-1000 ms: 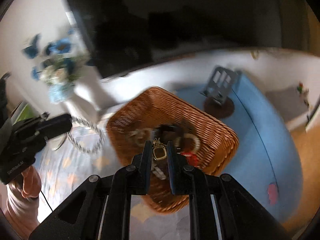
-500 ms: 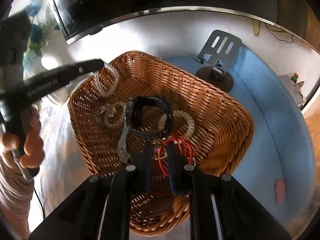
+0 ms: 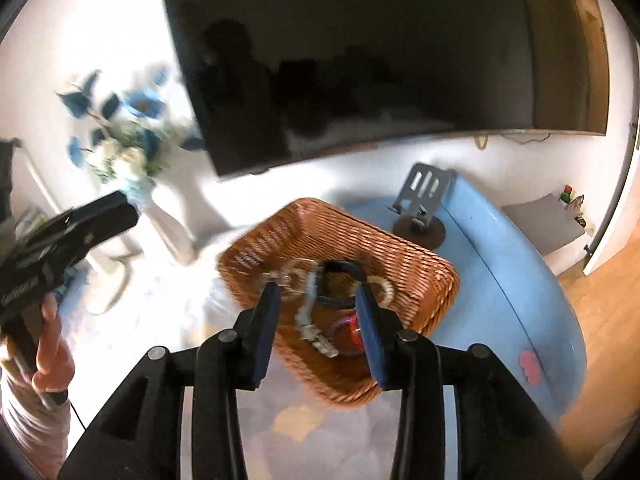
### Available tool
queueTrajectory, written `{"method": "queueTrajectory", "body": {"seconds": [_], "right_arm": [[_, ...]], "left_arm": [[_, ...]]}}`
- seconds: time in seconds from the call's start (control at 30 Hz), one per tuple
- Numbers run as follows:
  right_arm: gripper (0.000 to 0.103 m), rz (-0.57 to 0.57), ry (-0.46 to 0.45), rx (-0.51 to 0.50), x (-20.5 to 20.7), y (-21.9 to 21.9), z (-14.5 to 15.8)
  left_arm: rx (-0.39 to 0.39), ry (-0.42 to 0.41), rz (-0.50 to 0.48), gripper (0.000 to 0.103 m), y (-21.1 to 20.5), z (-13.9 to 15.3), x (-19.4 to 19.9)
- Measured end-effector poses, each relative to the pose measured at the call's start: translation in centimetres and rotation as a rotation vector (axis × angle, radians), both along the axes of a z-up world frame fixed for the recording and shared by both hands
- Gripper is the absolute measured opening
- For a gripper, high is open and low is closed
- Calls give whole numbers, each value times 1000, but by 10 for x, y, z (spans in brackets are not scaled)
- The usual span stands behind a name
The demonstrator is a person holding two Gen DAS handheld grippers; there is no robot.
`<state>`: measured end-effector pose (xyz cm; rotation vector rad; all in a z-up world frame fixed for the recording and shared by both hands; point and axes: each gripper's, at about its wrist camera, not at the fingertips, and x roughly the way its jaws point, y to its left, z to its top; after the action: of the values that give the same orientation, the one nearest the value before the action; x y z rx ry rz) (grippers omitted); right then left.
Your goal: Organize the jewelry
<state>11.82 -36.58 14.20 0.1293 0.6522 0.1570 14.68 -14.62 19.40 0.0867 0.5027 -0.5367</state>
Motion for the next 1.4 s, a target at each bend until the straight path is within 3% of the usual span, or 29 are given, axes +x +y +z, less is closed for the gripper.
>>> {"method": "queueTrajectory", "body": {"seconds": [0.1, 0.13, 0.23, 0.47, 0.53, 0.63, 0.93, 1.07, 1.4], "right_arm": [[67, -43, -34, -22, -26, 15, 5], [70, -65, -48, -26, -38, 19, 5], [70, -95, -78, -19, -61, 30, -4], [70, -244, -209, -170, -103, 60, -41], [70, -252, -209, -207, -104, 69, -56], [70, -249, -158, -182, -99, 71, -72], [70, -292, -109, -205, -83, 72, -98], [70, -290, -80, -204, -78, 71, -111], [70, -275, -44, -187, -72, 69, -119]], "left_arm": [[27, -42, 49, 76, 18, 8, -44], [37, -42, 74, 76, 25, 6, -61], [34, -35, 130, 76, 45, -11, -89], [-31, -47, 315, 76, 74, -82, -108], [-19, -29, 324, 76, 71, -102, -101], [-26, -7, 326, 76, 66, -126, -97], [25, 43, 248, 76, 39, -157, -90], [-5, 130, 234, 76, 36, -178, -82], [-38, 165, 257, 76, 44, -184, -78]]}}
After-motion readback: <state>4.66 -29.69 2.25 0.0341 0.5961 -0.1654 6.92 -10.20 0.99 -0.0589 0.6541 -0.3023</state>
